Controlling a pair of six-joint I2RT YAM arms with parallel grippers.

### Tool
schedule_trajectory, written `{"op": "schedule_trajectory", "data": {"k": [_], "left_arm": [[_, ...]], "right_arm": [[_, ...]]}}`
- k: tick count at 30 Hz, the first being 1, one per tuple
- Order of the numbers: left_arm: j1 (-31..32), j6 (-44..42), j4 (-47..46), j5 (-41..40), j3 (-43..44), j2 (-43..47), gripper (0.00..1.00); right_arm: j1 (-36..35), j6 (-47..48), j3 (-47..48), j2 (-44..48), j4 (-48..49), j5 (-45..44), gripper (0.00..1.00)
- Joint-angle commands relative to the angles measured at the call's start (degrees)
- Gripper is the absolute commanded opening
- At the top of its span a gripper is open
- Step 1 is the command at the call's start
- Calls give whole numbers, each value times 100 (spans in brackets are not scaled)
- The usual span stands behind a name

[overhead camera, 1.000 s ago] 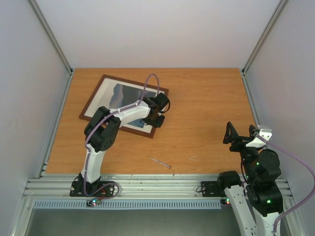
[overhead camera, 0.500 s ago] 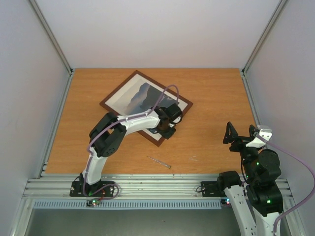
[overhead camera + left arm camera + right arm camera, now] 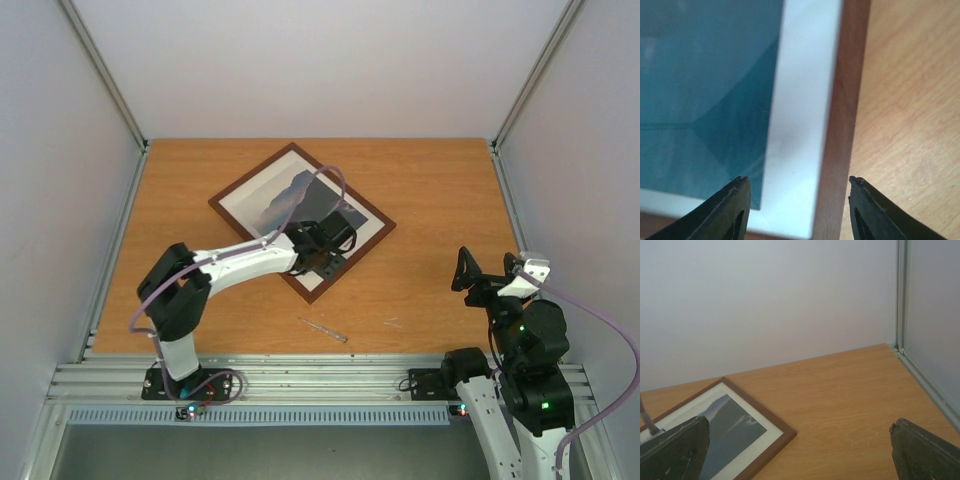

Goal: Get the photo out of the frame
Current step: Adjust the photo frame at the center of the board.

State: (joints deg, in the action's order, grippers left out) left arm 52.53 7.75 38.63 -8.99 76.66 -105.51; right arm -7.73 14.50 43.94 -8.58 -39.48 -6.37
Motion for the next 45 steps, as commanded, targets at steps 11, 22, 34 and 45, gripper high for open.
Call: {"op": "schedule_trajectory", "data": {"k": [11,22,34,45], "left_arm": [[-749,3356,-42,-970,-1277,1243,80],[-1745,4153,-1249,145,-2277,1336,79],[-2011,4138,-1603,451,-2207,831,59],[-2004,3811,-1803,816,-2112,545,29]], "right_arm": [[-54,15,0,-40,46,171,98],[-62,9,0,-47,64,224,98],[-78,35,1,-73,47,203,98],[-80,-292,155,-492,-134,779,98]]}}
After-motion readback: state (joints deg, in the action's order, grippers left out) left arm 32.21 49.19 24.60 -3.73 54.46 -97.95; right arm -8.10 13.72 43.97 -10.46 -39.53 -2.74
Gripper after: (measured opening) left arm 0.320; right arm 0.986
